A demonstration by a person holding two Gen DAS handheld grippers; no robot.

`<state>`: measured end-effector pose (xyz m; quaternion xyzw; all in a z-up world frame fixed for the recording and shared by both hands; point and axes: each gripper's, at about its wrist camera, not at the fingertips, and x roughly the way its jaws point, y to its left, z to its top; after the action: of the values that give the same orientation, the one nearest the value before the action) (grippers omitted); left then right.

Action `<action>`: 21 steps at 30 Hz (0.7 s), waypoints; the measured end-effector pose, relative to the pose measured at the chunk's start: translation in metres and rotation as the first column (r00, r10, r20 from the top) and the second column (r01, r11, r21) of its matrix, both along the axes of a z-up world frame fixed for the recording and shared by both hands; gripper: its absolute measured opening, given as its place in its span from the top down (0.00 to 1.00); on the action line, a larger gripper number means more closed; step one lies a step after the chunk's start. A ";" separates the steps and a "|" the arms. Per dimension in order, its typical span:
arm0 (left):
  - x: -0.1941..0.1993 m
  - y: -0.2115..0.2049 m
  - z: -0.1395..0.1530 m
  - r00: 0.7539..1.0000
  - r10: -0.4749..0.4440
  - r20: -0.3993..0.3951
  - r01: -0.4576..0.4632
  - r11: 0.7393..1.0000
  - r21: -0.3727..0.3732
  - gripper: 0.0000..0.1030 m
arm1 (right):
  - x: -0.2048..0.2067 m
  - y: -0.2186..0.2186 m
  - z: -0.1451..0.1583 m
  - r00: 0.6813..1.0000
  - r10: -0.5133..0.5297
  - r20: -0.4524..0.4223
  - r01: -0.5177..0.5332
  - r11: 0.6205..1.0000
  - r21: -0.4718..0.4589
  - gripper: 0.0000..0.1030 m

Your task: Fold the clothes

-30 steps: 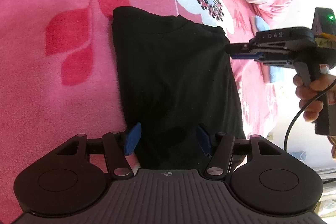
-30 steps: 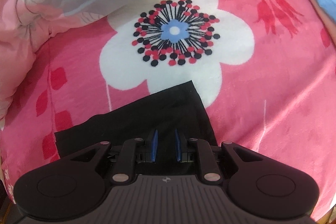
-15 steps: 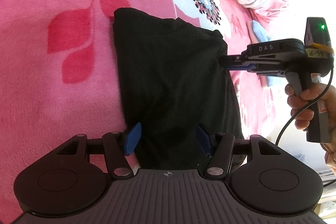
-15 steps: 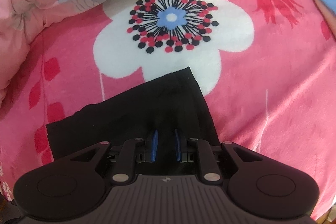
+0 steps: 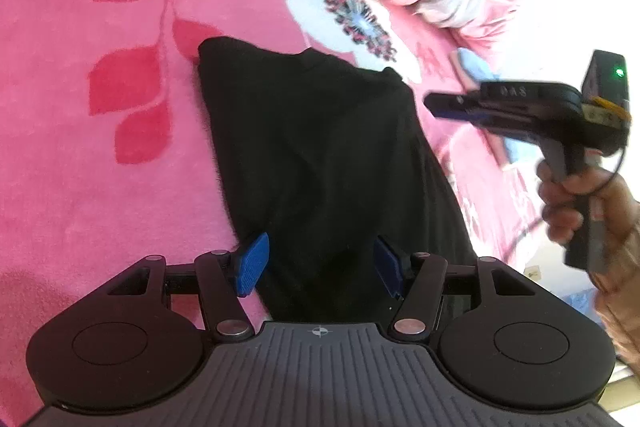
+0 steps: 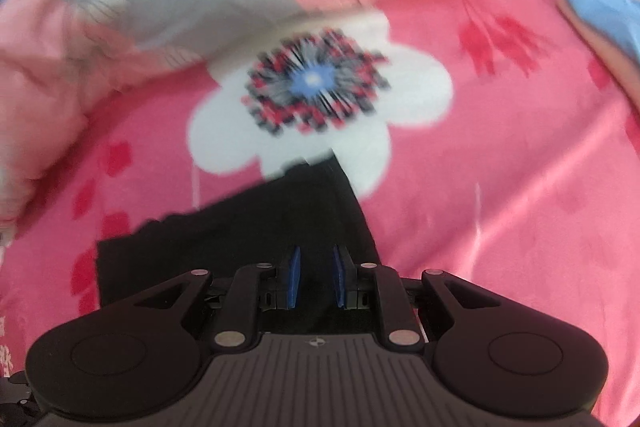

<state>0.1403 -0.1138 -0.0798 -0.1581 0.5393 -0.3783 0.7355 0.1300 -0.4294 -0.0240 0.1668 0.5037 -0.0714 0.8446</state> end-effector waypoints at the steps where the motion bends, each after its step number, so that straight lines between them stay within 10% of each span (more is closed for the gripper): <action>1: -0.003 0.001 0.000 1.000 0.000 0.019 0.000 1.000 -0.004 0.44 | -0.001 0.000 0.001 0.999 0.010 0.040 -0.010 1.000 0.001 0.82; 9: -0.026 0.002 0.006 0.984 0.043 0.174 -0.043 0.999 -0.003 0.44 | -0.013 -0.006 -0.005 0.959 0.014 0.283 -0.021 1.000 0.022 0.82; 21: -0.108 0.023 0.081 0.925 0.158 0.344 -0.161 0.987 -0.019 0.37 | -0.214 -0.017 0.067 0.895 -0.107 0.434 0.062 0.991 0.115 0.82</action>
<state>0.0319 -0.0903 0.0011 -0.1291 0.3894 -0.3366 0.8476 -0.0835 -0.4467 0.0426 0.2414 0.2955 -0.0439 0.9233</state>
